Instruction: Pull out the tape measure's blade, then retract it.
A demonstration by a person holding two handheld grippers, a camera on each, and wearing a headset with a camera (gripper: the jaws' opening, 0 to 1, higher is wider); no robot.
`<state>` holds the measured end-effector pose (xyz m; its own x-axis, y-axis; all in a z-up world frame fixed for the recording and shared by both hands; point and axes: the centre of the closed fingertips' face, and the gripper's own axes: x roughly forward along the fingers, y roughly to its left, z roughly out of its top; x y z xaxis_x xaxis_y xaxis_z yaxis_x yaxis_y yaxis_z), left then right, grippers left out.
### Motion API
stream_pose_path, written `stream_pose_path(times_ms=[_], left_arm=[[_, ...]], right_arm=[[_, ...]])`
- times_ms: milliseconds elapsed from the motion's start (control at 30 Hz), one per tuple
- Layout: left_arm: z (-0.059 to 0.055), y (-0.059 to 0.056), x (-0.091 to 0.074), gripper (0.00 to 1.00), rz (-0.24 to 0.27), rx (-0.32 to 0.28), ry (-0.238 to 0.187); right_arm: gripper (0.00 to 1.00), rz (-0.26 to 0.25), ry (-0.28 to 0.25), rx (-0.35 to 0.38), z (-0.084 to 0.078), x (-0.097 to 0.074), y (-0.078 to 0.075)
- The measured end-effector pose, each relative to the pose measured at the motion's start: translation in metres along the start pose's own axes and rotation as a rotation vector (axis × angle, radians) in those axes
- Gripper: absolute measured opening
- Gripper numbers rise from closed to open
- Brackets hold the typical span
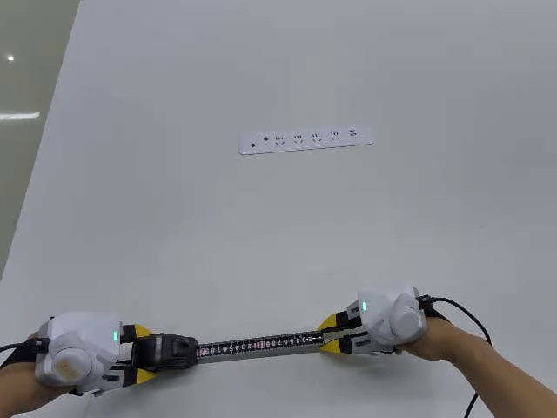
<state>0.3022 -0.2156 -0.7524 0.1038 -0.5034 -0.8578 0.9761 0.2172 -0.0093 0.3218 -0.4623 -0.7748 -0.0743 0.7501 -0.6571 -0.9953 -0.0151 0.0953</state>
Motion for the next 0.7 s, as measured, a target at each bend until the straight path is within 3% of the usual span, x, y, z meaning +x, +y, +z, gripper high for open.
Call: stream_pose_path(times_ms=[700], left_arm=[[-0.0007,-0.0003,0.0015,0.27,-0.002,0.003,0.004]], right_arm=[[0.09,-0.008,0.011,0.012,-0.0092,-0.0085,-0.0014]])
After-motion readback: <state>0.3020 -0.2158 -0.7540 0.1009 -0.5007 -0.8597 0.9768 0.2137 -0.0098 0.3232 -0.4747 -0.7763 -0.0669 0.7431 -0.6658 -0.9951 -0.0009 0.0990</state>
